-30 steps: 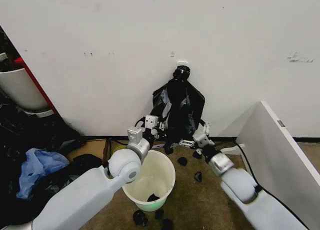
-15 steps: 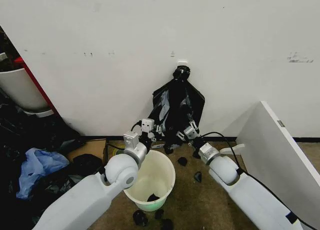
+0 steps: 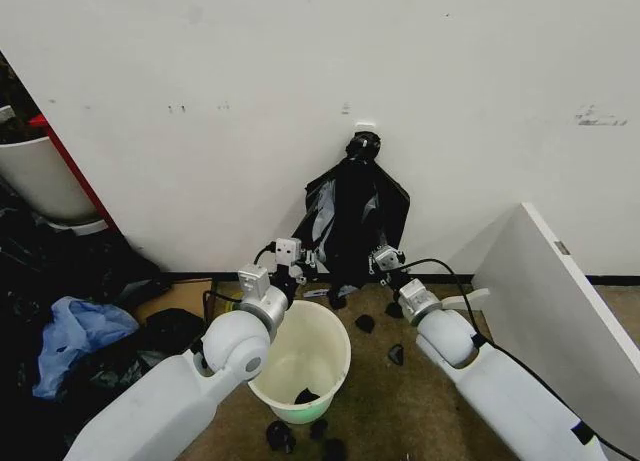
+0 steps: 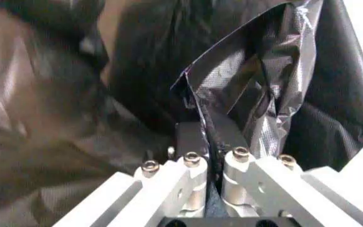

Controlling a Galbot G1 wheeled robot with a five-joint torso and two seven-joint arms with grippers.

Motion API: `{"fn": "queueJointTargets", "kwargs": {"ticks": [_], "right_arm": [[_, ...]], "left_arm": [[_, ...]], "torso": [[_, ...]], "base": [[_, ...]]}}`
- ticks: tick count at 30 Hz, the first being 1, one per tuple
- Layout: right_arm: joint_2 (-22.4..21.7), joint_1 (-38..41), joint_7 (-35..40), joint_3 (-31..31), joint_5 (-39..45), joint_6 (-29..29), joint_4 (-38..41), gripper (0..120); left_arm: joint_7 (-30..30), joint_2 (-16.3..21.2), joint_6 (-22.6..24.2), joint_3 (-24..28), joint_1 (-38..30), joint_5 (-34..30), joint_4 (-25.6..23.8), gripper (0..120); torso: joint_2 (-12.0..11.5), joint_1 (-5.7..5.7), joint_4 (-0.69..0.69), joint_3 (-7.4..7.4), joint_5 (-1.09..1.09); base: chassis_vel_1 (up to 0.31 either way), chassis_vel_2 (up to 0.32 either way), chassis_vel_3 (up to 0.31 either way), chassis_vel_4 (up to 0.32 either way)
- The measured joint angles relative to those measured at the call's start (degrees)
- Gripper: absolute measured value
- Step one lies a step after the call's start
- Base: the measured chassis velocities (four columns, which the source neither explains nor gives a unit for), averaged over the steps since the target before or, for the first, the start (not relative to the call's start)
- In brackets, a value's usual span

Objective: Place the garbage bag over the trash bin.

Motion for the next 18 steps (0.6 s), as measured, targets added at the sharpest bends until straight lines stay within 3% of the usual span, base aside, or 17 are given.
{"fn": "queueJointTargets", "kwargs": {"ticks": [4, 8, 11, 18], "right_arm": [[-1.8, -6.3, 0.1, 4.3, 9.8, 0.5, 10.2, 0], [-2.7, -9.8, 0.2, 6.1, 14.5, 0.8, 16.8, 0], [-3.5, -14.3, 0.3, 7.5, 19.0, 0.6, 25.3, 0], [-2.3, -23.1, 1.3, 8.2, 23.1, -2.1, 35.7, 0]], "left_arm": [[0.0, 1.5, 0.0, -2.9, 3.6, 0.0, -3.1, 0], [0.0, 3.4, 0.0, -6.0, 7.8, 0.2, -7.1, 0], [0.0, 6.7, 0.0, -10.3, 14.7, 0.5, -15.0, 0], [-0.3, 11.6, 0.1, -13.4, 22.8, 0.3, -25.0, 0]], "torso": [[0.0, 0.00, -0.02, -0.01, 0.00], [0.0, -0.01, -0.03, -0.01, -0.01], [0.0, -0.01, 0.02, -0.01, -0.01], [0.0, -0.01, -0.01, -0.02, -0.01]], "base": [[0.000, 0.000, 0.000, 0.000], [0.000, 0.000, 0.000, 0.000], [0.000, 0.000, 0.000, 0.000], [0.000, 0.000, 0.000, 0.000]]}}
